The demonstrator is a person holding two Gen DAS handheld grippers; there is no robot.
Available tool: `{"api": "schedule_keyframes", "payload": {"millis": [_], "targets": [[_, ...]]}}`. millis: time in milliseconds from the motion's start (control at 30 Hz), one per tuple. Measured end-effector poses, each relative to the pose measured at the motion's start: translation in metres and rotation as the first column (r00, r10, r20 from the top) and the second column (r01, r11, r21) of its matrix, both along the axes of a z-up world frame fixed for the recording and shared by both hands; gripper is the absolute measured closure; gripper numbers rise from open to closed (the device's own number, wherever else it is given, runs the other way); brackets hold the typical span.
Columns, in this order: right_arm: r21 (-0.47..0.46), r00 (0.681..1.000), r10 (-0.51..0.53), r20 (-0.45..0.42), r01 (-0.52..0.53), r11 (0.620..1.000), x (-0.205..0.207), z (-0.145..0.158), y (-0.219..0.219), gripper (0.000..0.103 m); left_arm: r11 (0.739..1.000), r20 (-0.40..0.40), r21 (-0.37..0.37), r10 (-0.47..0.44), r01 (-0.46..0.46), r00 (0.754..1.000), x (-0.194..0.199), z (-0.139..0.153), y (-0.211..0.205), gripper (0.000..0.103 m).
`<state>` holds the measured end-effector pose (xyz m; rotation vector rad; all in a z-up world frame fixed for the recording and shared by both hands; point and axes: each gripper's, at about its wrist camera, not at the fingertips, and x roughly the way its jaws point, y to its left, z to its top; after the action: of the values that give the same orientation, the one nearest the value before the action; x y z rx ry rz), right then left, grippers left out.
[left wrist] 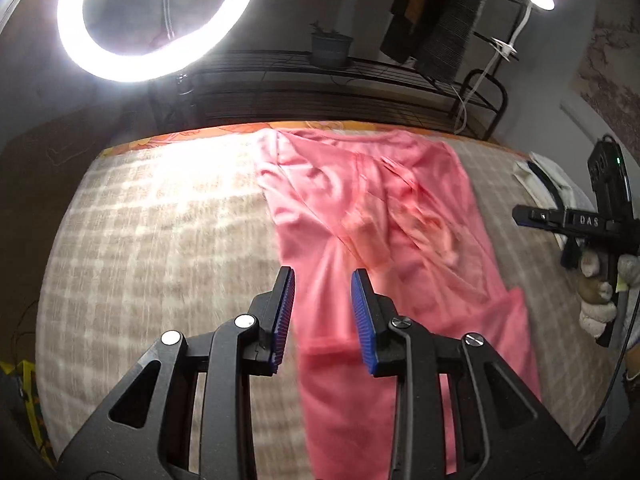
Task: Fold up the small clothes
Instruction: 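Grasp the pink T-shirt's collar edge with the left tool while the right tool grasps the shoulder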
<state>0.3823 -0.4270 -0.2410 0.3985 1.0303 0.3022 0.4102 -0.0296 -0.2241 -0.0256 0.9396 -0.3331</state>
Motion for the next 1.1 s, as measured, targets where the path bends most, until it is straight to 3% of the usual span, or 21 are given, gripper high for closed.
{"api": "schedule_keyframes", "payload": {"millis": [233,533,967,1000,1067,1100], "targets": [[-0.026,0.999,-0.037,0.029,0.038,0.999,0.059,-0.017,-0.009,0.063,1.000,-0.028,-0.019,0.010,-0.011,1.000,0.085,-0.027,0.009,0.074],[-0.048,0.998,-0.049,0.026,0.050,0.998,0.122,-0.042,-0.009,0.065,0.995,-0.047,-0.043,0.085,-0.087,0.995,0.158,-0.055,0.018,0.070],[-0.142,0.996,0.061,0.067,-0.051,0.988,0.161,-0.042,0.028,0.068,0.997,-0.005,0.030,0.077,-0.077,0.997,0.195,-0.073,-0.013,0.070],[-0.136,0.996,0.060,0.067,-0.050,0.989,0.161,-0.041,0.028,0.071,0.996,0.000,0.035,0.077,-0.077,0.997,0.195,-0.073,-0.014,0.075],[-0.131,0.995,0.069,0.068,-0.060,0.990,0.161,-0.041,0.029,0.079,0.998,0.009,0.044,0.052,-0.052,0.999,0.195,-0.073,-0.022,0.098],[-0.133,0.995,0.076,0.068,-0.066,0.989,0.162,-0.042,0.030,0.085,0.998,0.019,0.052,0.041,-0.042,0.999,0.194,-0.072,-0.027,0.099]]}}
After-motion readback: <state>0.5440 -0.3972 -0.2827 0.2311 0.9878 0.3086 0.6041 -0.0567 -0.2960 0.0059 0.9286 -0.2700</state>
